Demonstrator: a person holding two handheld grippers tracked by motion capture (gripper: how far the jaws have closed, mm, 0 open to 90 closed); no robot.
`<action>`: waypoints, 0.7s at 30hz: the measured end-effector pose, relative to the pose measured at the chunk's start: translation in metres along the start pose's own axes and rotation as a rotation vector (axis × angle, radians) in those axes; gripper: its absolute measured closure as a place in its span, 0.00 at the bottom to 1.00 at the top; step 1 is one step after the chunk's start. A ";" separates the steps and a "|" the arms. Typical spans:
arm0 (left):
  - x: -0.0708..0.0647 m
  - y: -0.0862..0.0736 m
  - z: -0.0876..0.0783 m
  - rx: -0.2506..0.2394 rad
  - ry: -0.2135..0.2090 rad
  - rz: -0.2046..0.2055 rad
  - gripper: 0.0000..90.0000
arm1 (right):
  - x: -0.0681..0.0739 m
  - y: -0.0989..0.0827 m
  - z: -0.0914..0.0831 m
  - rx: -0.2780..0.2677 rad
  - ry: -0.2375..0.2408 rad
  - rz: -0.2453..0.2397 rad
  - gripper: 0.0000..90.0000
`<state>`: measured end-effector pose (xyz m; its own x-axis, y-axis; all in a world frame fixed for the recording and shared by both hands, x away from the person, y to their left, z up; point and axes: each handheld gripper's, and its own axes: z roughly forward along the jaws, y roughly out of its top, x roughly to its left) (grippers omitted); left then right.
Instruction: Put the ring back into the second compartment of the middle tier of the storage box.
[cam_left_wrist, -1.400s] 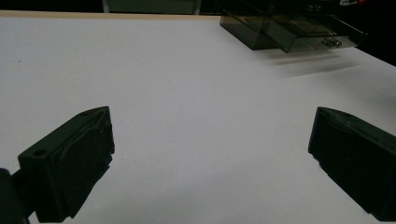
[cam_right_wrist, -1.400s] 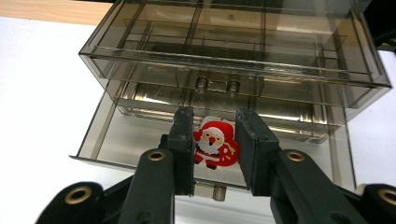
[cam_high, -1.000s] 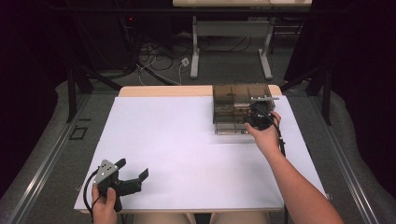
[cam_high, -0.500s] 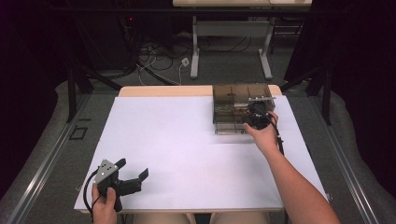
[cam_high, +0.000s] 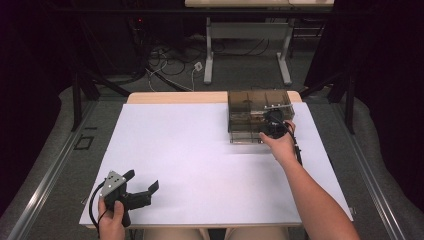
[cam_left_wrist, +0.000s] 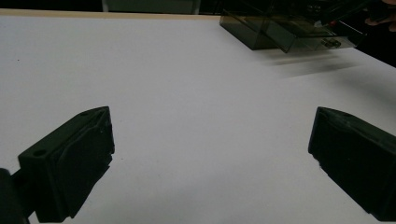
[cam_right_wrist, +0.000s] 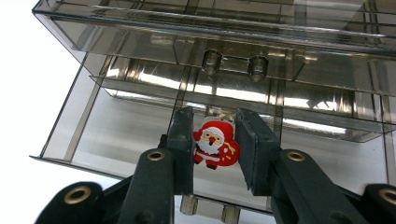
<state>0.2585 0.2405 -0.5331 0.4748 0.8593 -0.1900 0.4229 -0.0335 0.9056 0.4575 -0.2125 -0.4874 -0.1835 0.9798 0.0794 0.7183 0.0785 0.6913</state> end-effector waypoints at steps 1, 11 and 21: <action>0.000 0.000 0.000 0.001 -0.002 0.000 0.00 | 0.000 0.000 0.001 0.000 0.000 0.000 0.76; 0.001 0.000 0.000 0.000 0.000 -0.003 0.00 | 0.001 -0.001 0.006 0.014 0.002 0.006 0.76; 0.001 0.000 0.001 -0.001 0.009 -0.009 0.00 | -0.001 -0.001 0.007 0.017 0.005 0.002 0.76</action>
<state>0.2602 0.2410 -0.5341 0.4641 0.8641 -0.1949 0.4268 -0.0253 0.9040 0.4618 -0.2119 -0.4932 -0.1853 0.9791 0.0841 0.7302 0.0799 0.6785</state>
